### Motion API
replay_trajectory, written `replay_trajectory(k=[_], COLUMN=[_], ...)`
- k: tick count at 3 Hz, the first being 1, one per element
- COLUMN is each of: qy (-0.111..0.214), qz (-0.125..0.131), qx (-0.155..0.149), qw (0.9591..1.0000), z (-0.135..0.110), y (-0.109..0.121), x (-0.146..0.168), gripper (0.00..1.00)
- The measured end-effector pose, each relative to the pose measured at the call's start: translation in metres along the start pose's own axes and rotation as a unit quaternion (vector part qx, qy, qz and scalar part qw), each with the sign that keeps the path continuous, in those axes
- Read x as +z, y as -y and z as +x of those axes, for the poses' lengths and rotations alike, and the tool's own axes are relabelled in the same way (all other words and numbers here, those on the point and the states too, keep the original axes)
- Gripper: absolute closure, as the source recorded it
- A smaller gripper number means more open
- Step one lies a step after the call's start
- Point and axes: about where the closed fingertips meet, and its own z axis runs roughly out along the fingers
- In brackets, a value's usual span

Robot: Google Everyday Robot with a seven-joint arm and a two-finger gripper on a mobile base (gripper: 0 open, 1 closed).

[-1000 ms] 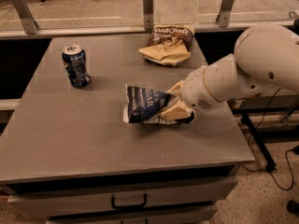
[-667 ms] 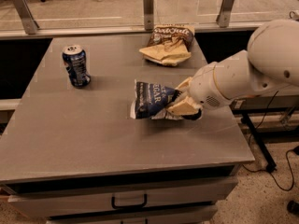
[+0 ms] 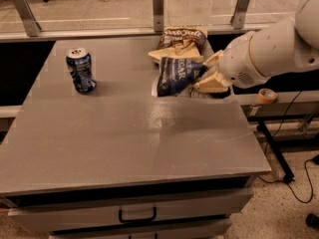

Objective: Move blue chip bag near brown chip bag

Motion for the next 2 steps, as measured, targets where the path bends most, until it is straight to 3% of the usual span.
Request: replay_trajectory(k=[1,2], qy=[-0.002,0.005], qz=[0.033,0.045], qx=[0.002,0.010], qw=[0.9995,0.9989], z=[0.007,0.022], y=[0.042,0.076], x=[-0.007,0.002], gripper=[0.82,0.59])
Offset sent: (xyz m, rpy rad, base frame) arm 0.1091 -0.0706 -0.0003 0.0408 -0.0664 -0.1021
